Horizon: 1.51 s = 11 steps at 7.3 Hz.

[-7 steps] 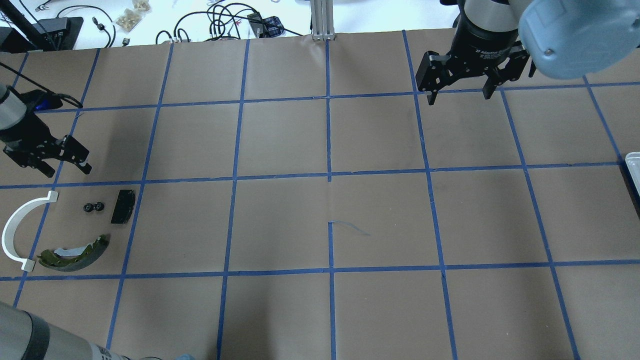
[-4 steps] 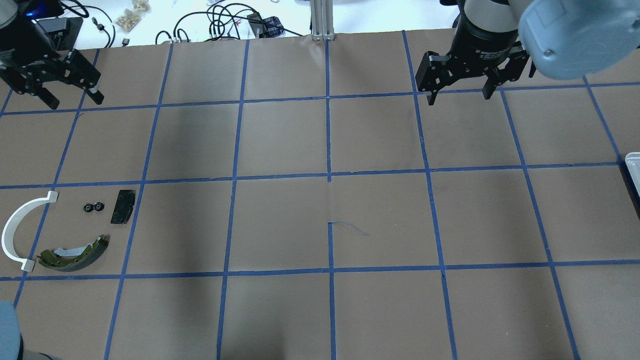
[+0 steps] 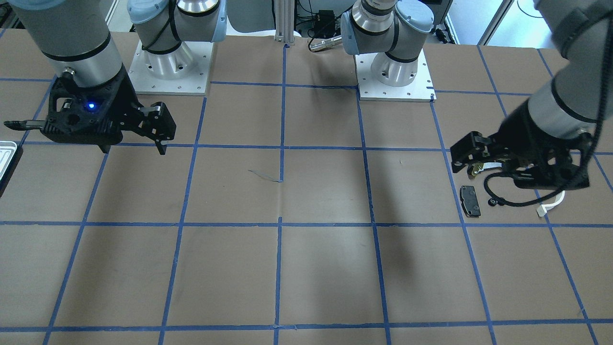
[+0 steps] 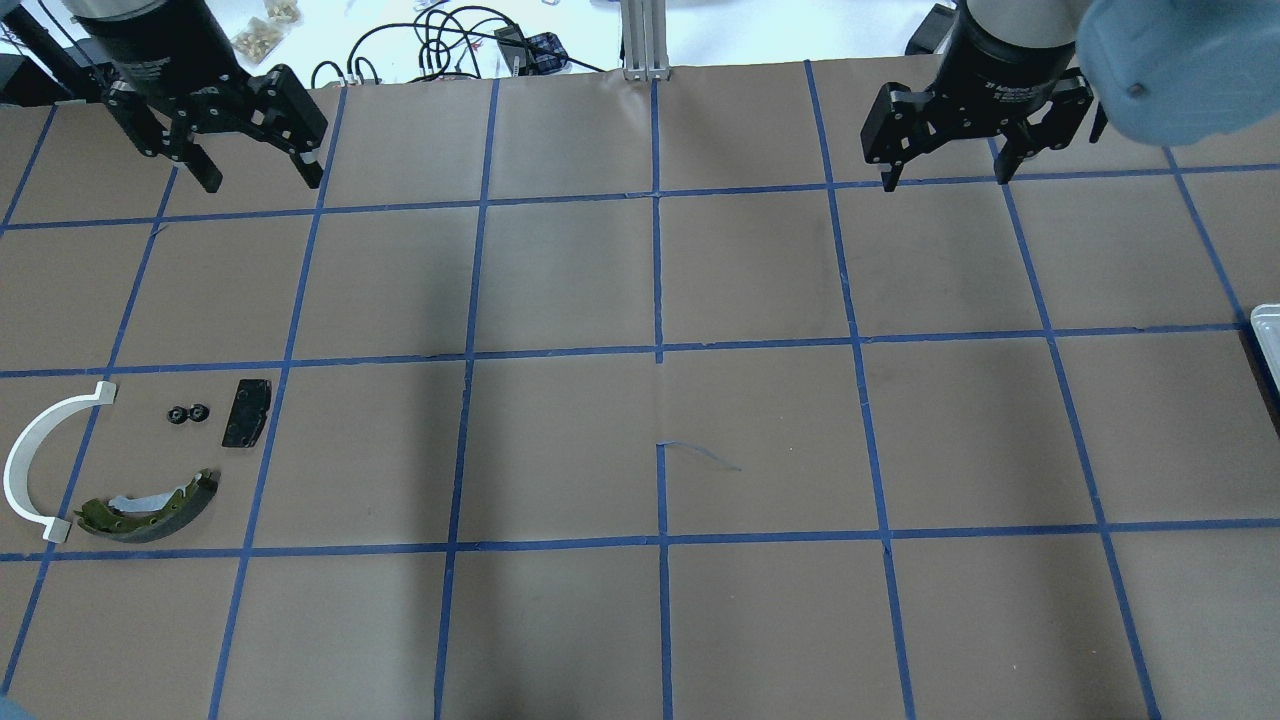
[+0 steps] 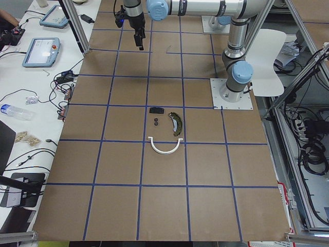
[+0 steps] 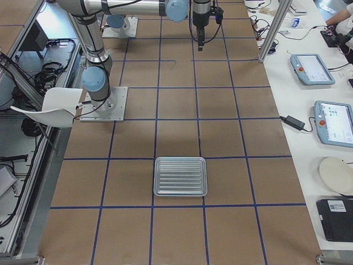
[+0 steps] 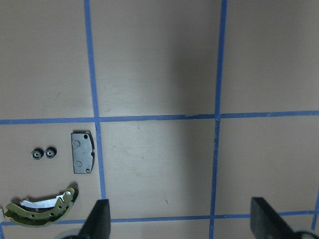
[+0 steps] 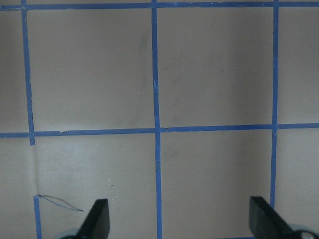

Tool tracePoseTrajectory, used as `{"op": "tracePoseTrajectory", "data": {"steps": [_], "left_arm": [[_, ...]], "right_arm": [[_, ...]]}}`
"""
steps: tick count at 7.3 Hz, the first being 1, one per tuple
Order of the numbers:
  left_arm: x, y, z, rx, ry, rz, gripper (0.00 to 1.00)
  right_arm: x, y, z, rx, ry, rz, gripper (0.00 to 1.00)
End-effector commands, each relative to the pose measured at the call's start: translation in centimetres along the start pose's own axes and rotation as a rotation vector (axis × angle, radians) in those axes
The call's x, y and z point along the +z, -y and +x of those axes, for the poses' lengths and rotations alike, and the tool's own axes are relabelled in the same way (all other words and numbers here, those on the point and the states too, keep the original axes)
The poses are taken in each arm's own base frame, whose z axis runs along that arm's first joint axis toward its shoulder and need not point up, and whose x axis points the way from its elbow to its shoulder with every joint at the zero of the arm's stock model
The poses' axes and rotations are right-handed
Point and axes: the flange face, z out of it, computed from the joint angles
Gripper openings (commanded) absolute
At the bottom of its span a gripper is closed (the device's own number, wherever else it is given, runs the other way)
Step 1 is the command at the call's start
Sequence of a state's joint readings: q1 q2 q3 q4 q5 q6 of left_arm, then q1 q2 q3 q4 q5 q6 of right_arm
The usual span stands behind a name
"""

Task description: Place bearing gear from tray to pile

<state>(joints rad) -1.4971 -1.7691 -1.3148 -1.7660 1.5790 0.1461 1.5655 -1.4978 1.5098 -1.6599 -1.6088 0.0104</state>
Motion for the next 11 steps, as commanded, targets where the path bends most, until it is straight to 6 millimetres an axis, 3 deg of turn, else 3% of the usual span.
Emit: {"op": "tracePoseTrajectory", "data": {"steps": [1, 4, 6, 11], "left_arm": [[1.5, -2.8, 3.5, 0.057, 0.006, -0.027, 1.0], [2.3, -6.7, 3.8, 0.053, 0.009, -0.009, 1.0], [1.1, -8.8, 3.7, 0.045, 0.016, 0.029, 1.0], [1.4, -8.8, 3.4, 0.048, 0.014, 0.026, 1.0]], "right_arm": [[-1.6, -0.5, -0.1, 0.001, 0.0, 0.024, 1.0], [-0.8, 0.1, -0.2, -0.004, 0.005, 0.021, 1.0], [-0.4, -0.2, -0.3, 0.002, 0.012, 0.012, 1.0], [-0.4, -0.5, -0.1, 0.01, 0.009, -0.001, 1.0]]}}
